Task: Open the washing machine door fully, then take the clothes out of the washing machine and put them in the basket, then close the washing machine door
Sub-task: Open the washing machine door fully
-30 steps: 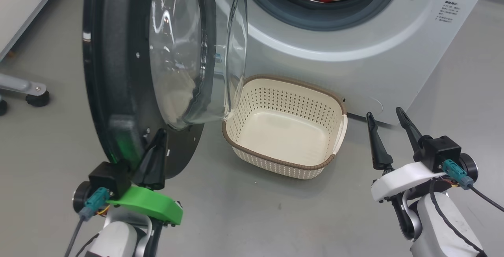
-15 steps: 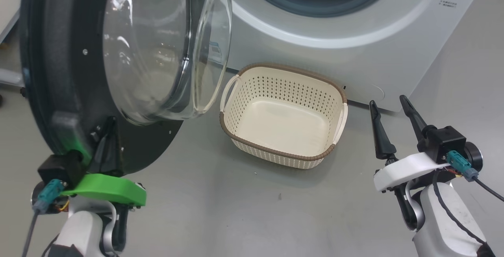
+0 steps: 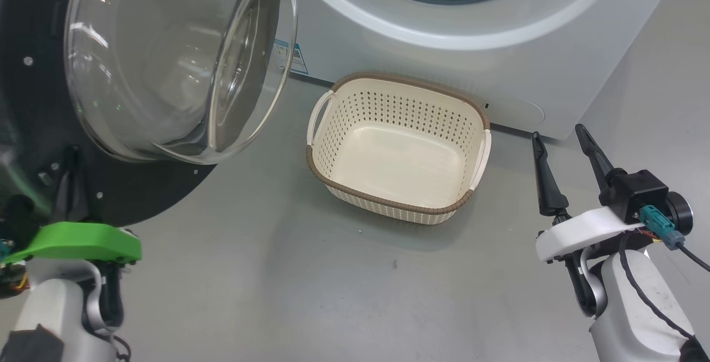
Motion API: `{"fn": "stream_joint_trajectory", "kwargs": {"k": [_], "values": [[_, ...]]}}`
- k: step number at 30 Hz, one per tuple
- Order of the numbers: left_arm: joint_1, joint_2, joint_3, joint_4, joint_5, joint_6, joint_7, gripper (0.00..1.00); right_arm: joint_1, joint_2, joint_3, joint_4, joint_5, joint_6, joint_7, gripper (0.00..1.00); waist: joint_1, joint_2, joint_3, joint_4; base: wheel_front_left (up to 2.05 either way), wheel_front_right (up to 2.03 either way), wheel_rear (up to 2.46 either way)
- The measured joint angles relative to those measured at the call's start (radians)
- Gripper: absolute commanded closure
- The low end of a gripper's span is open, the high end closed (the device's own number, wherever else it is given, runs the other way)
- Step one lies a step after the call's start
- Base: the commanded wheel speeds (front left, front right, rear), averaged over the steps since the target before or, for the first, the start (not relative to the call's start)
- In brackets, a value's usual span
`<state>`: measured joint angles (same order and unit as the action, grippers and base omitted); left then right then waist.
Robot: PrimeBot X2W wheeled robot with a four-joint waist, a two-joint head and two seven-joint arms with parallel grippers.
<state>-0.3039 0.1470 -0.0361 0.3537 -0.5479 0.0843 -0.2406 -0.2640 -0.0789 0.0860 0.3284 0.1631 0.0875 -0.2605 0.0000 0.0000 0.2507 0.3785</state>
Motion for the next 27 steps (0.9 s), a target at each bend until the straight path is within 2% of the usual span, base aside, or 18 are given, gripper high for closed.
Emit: {"fn": "stream_joint_trajectory", "kwargs": {"k": [6, 11, 27], "values": [[-0.018, 0.030, 0.062, 0.044, -0.017, 0.008, -0.007, 1.00, -0.006, 0.000, -0.001, 0.000, -0.007, 0.003, 0.000, 0.00, 0.0000, 0.0000, 0.004, 0.001, 0.00, 0.00, 0.00], [-0.025, 0.032, 0.100, 0.072, -0.032, 0.009, -0.008, 1.00, -0.010, 0.000, -0.008, 0.000, -0.007, 0.004, 0.000, 0.00, 0.0000, 0.0000, 0.006, 0.002, 0.00, 0.00, 0.00], [-0.046, 0.032, 0.146, 0.087, 0.007, 0.009, -0.009, 1.00, -0.014, 0.004, -0.002, 0.007, -0.017, 0.008, 0.000, 0.00, 0.0000, 0.0000, -0.017, 0.000, 0.00, 0.00, 0.00]]}}
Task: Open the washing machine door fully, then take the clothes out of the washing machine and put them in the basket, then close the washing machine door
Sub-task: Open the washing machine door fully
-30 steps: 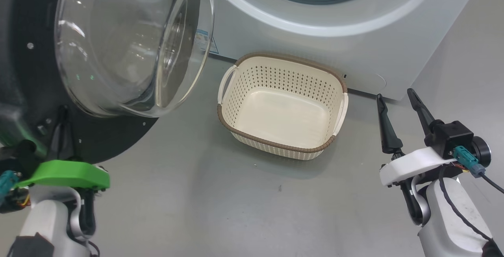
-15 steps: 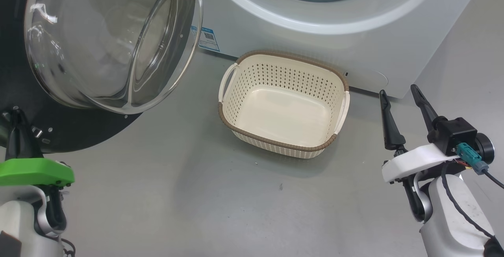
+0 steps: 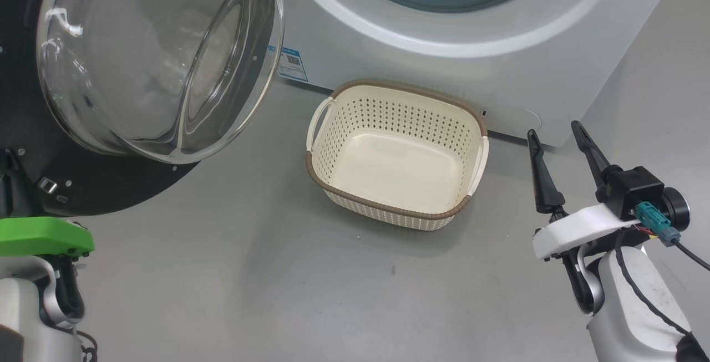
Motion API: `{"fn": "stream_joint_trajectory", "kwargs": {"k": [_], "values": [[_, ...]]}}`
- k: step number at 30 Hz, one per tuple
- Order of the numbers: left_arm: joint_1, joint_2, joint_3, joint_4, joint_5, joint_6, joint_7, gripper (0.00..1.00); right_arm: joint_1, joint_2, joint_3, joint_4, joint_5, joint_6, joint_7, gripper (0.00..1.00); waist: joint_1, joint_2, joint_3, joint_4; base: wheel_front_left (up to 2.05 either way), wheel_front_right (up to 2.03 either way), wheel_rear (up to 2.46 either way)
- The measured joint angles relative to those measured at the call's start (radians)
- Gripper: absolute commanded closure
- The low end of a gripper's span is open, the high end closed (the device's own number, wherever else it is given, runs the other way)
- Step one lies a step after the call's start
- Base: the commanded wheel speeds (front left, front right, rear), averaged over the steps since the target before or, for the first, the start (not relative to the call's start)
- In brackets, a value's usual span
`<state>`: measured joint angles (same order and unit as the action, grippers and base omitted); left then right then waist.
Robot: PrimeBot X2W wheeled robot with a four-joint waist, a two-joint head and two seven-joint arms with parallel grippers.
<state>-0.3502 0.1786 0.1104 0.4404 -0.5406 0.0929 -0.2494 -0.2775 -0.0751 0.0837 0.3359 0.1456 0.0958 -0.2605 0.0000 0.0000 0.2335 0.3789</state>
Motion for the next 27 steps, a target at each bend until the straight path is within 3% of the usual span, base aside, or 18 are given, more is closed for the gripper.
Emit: {"fn": "stream_joint_trajectory", "kwargs": {"k": [16, 17, 19, 21, 22, 27], "values": [[0.090, -0.056, -0.055, -0.148, 0.094, -0.020, -0.003, 1.00, 0.004, 0.012, 0.017, 0.015, 0.001, 0.008, 0.000, 0.00, 0.0000, 0.0000, -0.038, -0.022, 0.00, 0.00, 0.00], [0.095, -0.063, -0.057, -0.160, 0.094, -0.020, -0.003, 0.89, 0.006, 0.012, 0.017, 0.016, 0.002, 0.008, 0.000, 0.00, 0.0000, 0.0000, -0.041, -0.025, 0.00, 0.00, 0.00], [0.108, -0.069, -0.061, -0.184, 0.097, -0.025, -0.003, 0.55, 0.010, 0.013, 0.024, 0.021, 0.002, 0.009, 0.000, 0.00, 0.0000, 0.0000, -0.047, -0.032, 0.00, 0.00, 0.00], [0.121, -0.071, -0.070, -0.201, 0.103, -0.028, -0.003, 0.04, 0.017, 0.015, 0.027, 0.023, 0.003, 0.009, 0.000, 0.00, 0.0000, 0.0000, -0.053, -0.041, 0.00, 0.00, 0.00], [0.130, -0.072, -0.073, -0.209, 0.105, -0.028, -0.003, 0.00, 0.019, 0.015, 0.029, 0.025, 0.004, 0.009, 0.000, 0.00, 0.0000, 0.0000, -0.055, -0.045, 0.00, 0.00, 0.00], [0.179, -0.076, -0.093, -0.235, 0.131, -0.028, -0.003, 0.00, 0.021, 0.016, 0.034, 0.027, 0.016, 0.009, 0.000, 0.00, 0.0000, 0.0000, -0.070, -0.075, 0.00, 0.00, 0.00]]}}
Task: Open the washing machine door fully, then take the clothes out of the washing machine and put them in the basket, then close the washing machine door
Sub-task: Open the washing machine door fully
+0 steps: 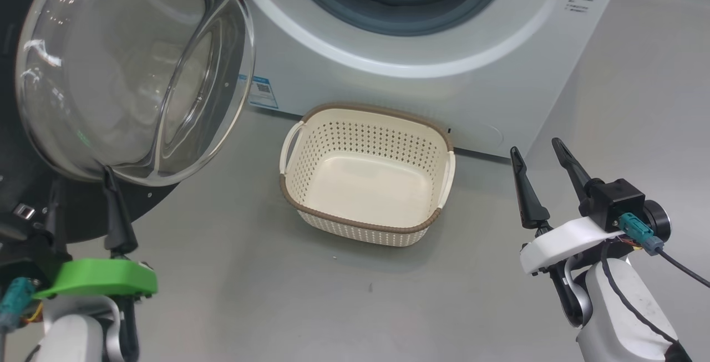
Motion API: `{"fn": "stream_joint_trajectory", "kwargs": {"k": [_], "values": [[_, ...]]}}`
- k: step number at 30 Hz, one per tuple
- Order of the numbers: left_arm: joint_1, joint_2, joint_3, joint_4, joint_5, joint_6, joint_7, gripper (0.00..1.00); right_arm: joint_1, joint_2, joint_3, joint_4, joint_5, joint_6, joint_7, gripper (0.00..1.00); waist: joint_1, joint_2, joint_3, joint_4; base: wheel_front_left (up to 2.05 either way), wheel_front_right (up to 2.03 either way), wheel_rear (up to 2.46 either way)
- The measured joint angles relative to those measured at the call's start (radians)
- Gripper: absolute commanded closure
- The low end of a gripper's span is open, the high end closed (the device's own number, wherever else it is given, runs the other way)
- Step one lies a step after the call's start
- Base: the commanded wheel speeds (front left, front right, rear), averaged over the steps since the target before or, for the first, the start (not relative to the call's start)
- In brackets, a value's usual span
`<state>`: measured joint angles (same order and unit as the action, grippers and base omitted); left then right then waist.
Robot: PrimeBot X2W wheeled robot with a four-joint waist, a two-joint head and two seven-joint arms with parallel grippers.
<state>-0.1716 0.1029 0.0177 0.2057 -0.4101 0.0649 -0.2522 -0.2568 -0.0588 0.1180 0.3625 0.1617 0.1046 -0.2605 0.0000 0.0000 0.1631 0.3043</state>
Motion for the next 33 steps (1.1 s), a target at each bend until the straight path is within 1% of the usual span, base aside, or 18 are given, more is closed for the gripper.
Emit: {"fn": "stream_joint_trajectory", "kwargs": {"k": [5, 9, 17, 19, 26, 27, 28, 33], "values": [[0.048, -0.011, -0.053, -0.027, 0.015, -0.009, 0.000, 0.00, 0.013, 0.001, 0.003, 0.000, 0.006, 0.000, 0.000, 0.00, 0.0000, 0.0000, -0.017, -0.033, 0.00, 0.00, 0.00], [0.073, -0.019, -0.078, -0.035, 0.016, -0.010, 0.005, 0.00, 0.024, 0.002, 0.011, 0.000, 0.012, 0.000, 0.000, 0.00, 0.0000, 0.0000, -0.030, -0.061, 0.00, 0.00, 0.00], [0.111, -0.017, -0.098, -0.041, 0.023, -0.019, 0.023, 0.00, 0.029, 0.005, 0.022, -0.002, 0.023, -0.002, 0.000, 0.00, 0.0000, 0.0000, -0.049, -0.130, 0.00, 0.00, 0.00], [0.113, -0.017, -0.104, -0.042, 0.025, -0.027, 0.024, 0.00, 0.037, 0.005, 0.025, -0.004, 0.032, -0.003, 0.000, 0.00, 0.0000, 0.0000, -0.052, -0.150, 0.00, 0.00, 0.00], [0.116, -0.010, -0.117, -0.043, 0.032, -0.036, 0.040, 0.00, 0.054, 0.006, 0.041, -0.017, 0.066, -0.018, 0.000, 0.00, 0.0000, 0.0000, -0.060, -0.220, 0.00, 0.00, 0.00], [0.116, -0.010, -0.117, -0.043, 0.032, -0.036, 0.040, 0.00, 0.054, 0.006, 0.041, -0.017, 0.066, -0.018, 0.000, 0.00, 0.0000, 0.0000, -0.060, -0.220, 0.00, 0.00, 0.00], [0.118, -0.008, -0.119, -0.043, 0.032, -0.036, 0.046, 0.00, 0.064, 0.006, 0.043, -0.018, 0.067, -0.020, 0.000, 0.00, 0.0000, 0.0000, -0.062, -0.239, 0.00, 0.00, 0.00], [0.123, -0.005, -0.122, -0.044, 0.032, -0.036, 0.054, 0.00, 0.077, 0.006, 0.042, -0.025, 0.077, -0.028, 0.000, 0.00, 0.0000, 0.0000, -0.065, -0.271, 0.00, 0.00, 0.00]]}}
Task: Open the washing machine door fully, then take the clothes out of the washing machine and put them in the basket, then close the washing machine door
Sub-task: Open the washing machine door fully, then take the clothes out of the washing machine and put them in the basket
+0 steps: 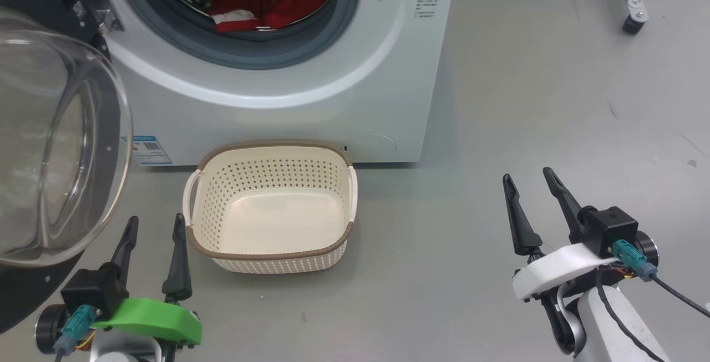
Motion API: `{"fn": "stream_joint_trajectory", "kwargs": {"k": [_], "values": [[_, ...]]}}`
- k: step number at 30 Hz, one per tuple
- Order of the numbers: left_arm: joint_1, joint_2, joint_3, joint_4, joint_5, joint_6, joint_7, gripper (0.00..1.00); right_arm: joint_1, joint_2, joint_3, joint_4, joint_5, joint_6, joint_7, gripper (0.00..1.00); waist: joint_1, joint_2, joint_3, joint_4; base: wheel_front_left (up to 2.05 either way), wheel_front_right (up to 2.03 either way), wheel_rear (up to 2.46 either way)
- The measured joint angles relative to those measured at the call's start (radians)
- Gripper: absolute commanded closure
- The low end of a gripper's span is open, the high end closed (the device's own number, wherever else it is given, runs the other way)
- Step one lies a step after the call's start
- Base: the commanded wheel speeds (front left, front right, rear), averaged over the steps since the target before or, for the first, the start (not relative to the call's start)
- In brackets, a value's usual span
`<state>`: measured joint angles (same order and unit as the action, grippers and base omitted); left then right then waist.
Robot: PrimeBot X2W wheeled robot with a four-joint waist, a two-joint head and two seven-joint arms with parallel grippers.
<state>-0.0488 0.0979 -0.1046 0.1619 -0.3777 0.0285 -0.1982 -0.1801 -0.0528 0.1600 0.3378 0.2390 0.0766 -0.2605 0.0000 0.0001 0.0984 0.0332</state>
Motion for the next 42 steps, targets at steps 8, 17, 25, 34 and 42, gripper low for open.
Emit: {"fn": "stream_joint_trajectory", "kwargs": {"k": [8, 17, 25, 34, 42], "values": [[0.006, 0.007, -0.019, -0.005, 0.004, 0.000, 0.021, 0.00, 0.006, 0.002, -0.008, -0.020, 0.007, -0.011, 0.000, 0.00, 0.0000, 0.0000, 0.003, -0.033, 0.00, 0.00, 0.00], [0.006, 0.007, -0.021, -0.008, 0.004, 0.000, 0.030, 0.00, 0.007, 0.003, -0.008, -0.033, 0.007, -0.018, 0.000, 0.00, 0.0000, 0.0000, 0.006, -0.037, 0.00, 0.00, 0.00], [0.006, 0.007, -0.021, -0.008, 0.004, 0.000, 0.031, 0.00, 0.022, 0.003, 0.000, -0.043, 0.015, -0.027, 0.000, 0.00, 0.0000, 0.0000, 0.004, -0.036, 0.00, 0.00, 0.00], [0.006, 0.007, -0.023, -0.012, 0.013, 0.003, 0.030, 0.00, 0.025, 0.004, 0.001, -0.046, 0.015, -0.027, 0.000, 0.00, 0.0000, 0.0000, -0.003, -0.037, 0.05, -0.05, 0.00], [0.007, 0.006, -0.024, -0.030, 0.027, 0.008, 0.029, 0.00, 0.027, 0.004, 0.001, -0.047, 0.015, -0.028, 0.000, 0.00, 0.0000, 0.0000, -0.009, -0.042, 0.35, -0.35, 0.00]]}}
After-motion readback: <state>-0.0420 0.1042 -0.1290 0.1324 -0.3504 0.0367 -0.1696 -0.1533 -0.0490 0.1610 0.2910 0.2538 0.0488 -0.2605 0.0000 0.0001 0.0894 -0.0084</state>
